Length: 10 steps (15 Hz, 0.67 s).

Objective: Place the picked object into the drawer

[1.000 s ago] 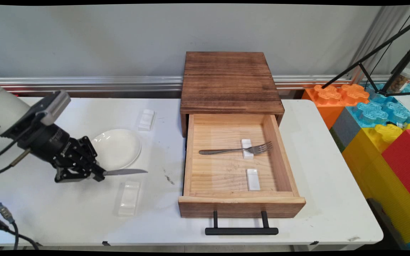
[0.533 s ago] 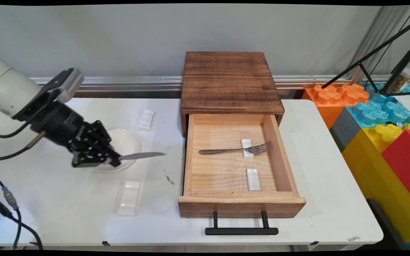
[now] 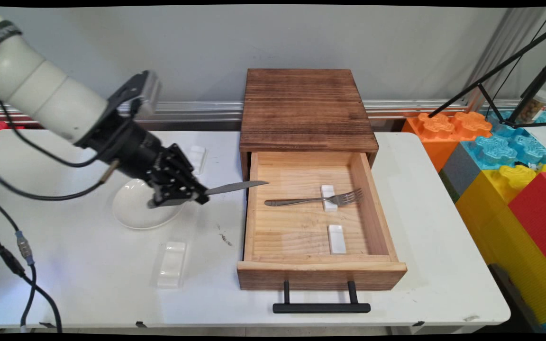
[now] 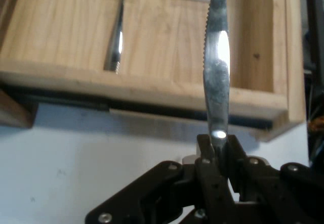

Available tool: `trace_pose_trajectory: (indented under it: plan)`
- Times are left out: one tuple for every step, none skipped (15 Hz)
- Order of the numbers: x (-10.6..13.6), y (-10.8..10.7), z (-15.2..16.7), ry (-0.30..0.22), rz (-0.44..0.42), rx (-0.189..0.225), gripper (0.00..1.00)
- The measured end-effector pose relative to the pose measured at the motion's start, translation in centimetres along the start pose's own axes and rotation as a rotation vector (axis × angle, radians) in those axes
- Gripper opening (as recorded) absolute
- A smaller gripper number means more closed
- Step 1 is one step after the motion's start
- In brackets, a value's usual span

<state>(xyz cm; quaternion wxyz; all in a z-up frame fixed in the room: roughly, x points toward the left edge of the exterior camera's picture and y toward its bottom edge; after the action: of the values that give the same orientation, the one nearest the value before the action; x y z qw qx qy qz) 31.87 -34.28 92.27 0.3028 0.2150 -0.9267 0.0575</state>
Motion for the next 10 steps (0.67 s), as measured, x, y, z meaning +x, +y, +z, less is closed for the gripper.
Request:
trace_pose_trajectory:
  plan:
    - [0.7,0.0,0.5,0.005,-0.004,0.007,0.0]
    - [1.6,0.0,1.2,0.013,-0.009,0.014,0.0]
    - [2.3,0.0,1.8,0.019,-0.015,0.02,0.0]
    - [2.7,0.0,2.2,0.022,-0.018,0.023,0.0]
    - [3.5,-0.1,3.0,0.027,-0.022,0.025,0.0]
    - [4.1,-0.1,3.7,0.031,-0.025,0.026,0.0]
    - [4.9,-0.1,4.5,0.035,-0.025,0.024,0.0]
    - [5.5,-0.1,5.2,0.037,-0.023,0.02,0.0]
    - [5.9,0.0,5.6,0.037,-0.02,0.016,0.0]
    - [6.5,0.0,6.3,0.039,-0.015,0.011,0.0]
